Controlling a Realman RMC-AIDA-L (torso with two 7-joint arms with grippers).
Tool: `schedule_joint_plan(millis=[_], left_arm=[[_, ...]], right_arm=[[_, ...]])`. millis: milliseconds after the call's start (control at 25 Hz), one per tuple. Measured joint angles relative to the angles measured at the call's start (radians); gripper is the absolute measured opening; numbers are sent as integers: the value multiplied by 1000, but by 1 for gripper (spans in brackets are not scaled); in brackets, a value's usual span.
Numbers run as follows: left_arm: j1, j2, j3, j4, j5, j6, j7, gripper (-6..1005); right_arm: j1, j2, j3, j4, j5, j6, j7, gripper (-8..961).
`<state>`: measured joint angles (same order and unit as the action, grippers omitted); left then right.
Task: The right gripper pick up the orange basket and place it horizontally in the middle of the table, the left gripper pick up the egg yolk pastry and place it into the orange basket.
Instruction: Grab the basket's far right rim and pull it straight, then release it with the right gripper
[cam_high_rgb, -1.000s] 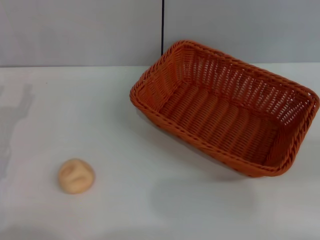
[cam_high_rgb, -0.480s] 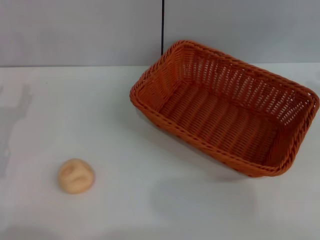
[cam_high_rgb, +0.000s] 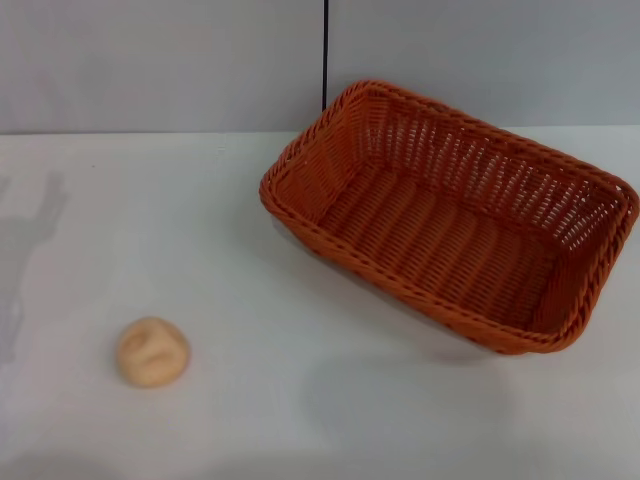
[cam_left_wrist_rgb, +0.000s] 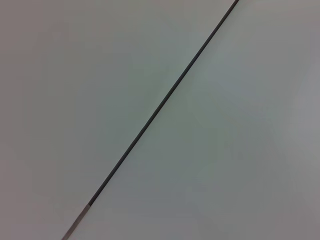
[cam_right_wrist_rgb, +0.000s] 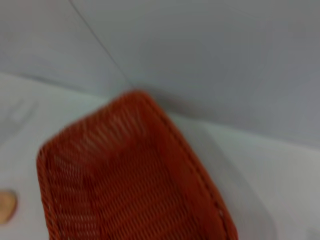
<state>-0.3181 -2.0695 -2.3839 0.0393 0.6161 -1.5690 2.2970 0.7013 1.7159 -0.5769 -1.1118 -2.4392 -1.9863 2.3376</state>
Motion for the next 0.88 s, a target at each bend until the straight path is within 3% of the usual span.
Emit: schedule_joint_plan(millis=[200,520,600,680,800,880], left_arm=[[1,0,1,2,1,13,0,848],[-1,0,4,0,1,26,-1,845],[-2,0,17,0,1,27,-1,845],[-3,0,22,-1,1,28,-1,844],[-3,0,27,-1,1,30,-1,843],[-2,0,27,-1,1,30,-1,842]], right_arm=[[8,23,-111,68,-37,71,1,586],[31,64,-151,153,-115,192,-7,586],[34,88,-154,165,-117,250,-15,587],[34,96,-154,165,-117,264,-18,587],[37,134,-148,159,-112,300,-44,587],[39,139,-148,160,-112,306,-49,587]])
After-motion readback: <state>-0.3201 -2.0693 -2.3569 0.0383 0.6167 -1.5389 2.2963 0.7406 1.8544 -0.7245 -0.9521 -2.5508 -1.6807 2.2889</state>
